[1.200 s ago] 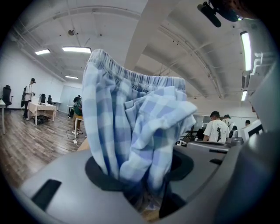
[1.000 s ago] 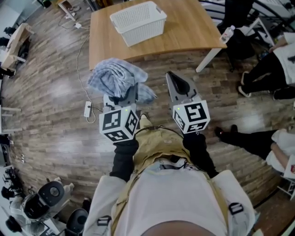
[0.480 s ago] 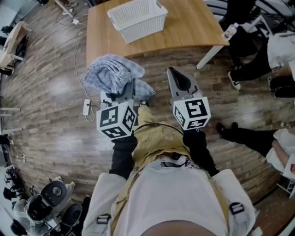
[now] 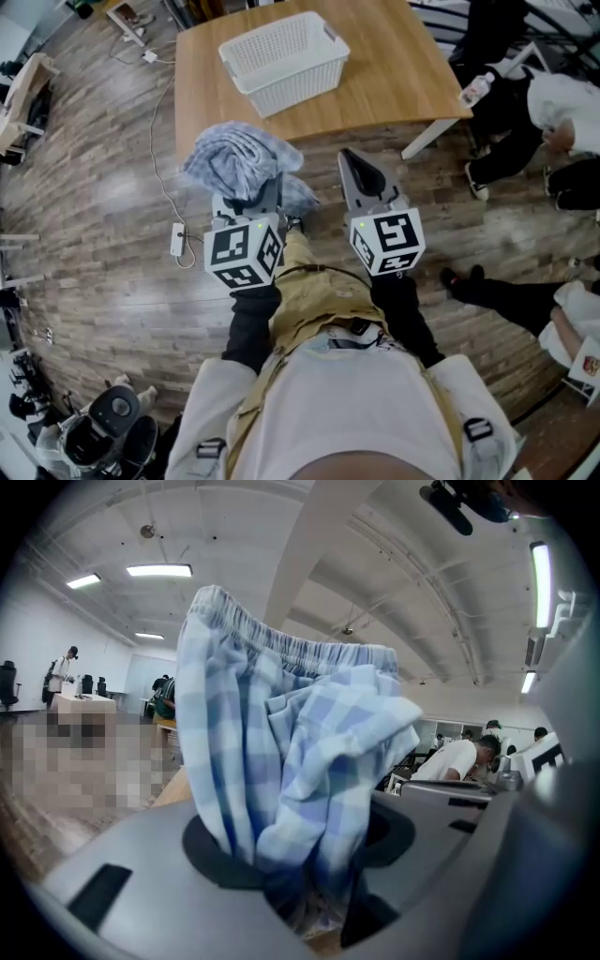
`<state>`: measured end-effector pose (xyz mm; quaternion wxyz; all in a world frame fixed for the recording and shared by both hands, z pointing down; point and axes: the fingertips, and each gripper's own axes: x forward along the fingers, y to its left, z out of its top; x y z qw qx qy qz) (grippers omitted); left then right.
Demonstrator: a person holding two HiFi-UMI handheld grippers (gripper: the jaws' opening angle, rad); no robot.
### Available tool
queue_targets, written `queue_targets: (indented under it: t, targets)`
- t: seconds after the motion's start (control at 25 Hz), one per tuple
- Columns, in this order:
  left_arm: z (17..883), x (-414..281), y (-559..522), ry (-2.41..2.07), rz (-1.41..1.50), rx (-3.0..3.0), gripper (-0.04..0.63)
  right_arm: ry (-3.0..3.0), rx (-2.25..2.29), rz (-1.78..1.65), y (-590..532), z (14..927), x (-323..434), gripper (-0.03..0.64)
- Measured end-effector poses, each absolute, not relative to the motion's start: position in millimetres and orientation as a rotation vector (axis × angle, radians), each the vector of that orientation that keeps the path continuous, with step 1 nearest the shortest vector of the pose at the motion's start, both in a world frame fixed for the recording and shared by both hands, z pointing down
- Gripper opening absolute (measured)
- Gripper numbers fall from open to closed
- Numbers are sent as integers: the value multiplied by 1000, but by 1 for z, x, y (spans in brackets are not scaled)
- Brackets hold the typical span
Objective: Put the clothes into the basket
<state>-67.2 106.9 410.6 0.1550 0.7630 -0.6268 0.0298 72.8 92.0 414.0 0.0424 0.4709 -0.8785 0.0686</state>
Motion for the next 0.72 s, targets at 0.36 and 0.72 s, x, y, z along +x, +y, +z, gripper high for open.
queue_targets:
  t: [0.36, 0.72]
  targets:
    - [425, -76, 10, -1703, 181, 2237, 219, -2690, 1435, 295, -9, 430, 41, 21]
    - [425, -116, -84, -1638, 185, 2241, 219, -2628, 1444, 291, -107, 424, -2, 21]
